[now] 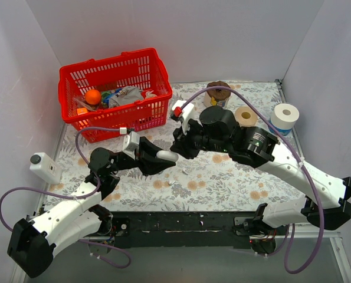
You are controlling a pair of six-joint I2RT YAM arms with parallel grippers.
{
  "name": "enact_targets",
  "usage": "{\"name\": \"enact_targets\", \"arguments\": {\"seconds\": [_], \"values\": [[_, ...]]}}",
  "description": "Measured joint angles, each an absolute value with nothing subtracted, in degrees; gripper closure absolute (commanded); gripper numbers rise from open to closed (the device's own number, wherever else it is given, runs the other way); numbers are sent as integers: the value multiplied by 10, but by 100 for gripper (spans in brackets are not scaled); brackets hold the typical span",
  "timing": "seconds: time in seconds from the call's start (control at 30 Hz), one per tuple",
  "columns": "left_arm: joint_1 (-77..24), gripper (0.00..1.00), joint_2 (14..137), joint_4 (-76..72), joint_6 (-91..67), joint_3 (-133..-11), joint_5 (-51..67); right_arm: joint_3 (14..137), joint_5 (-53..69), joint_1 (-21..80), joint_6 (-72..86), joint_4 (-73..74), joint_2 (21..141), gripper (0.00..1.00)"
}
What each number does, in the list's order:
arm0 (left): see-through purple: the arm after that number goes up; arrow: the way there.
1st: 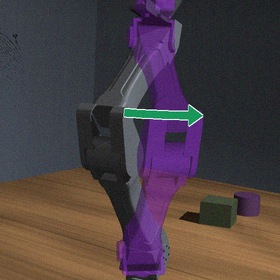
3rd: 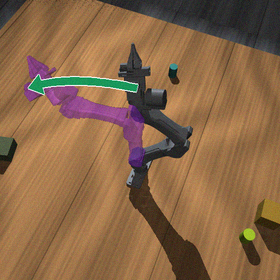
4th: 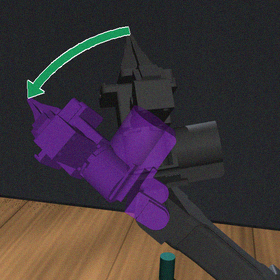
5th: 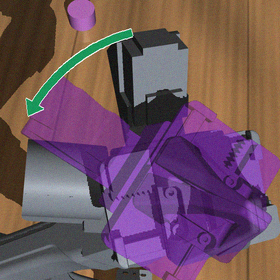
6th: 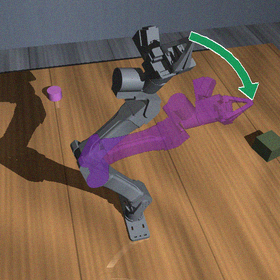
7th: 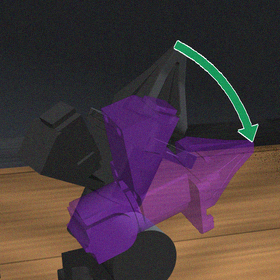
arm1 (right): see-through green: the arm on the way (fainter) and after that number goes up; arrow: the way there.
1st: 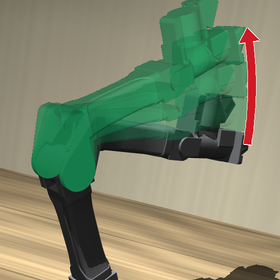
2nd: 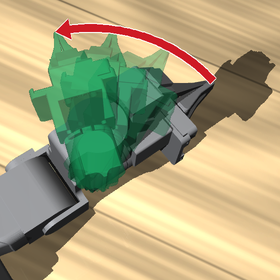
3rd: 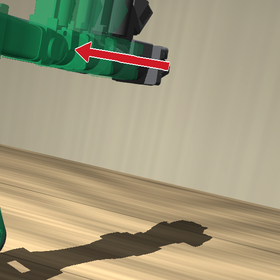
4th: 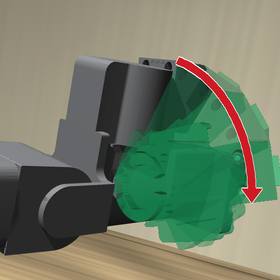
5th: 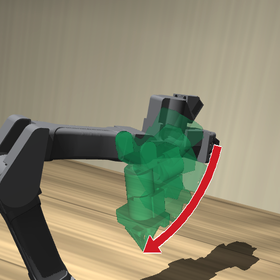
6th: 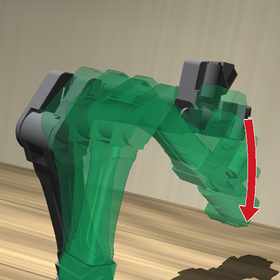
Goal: Insert the wireless bluetooth earbuds into the charging case
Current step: Close the charging case, then place the charging case at the center of the board.
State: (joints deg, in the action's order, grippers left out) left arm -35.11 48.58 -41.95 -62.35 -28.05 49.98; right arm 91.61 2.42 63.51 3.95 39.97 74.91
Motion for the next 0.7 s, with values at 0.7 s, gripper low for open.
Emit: {"name": "enact_targets", "arguments": {"seconds": [0.7], "values": [[-328,100,1060,-117,-745,-575,289,607,-152,538,184,320,557,61]]}}
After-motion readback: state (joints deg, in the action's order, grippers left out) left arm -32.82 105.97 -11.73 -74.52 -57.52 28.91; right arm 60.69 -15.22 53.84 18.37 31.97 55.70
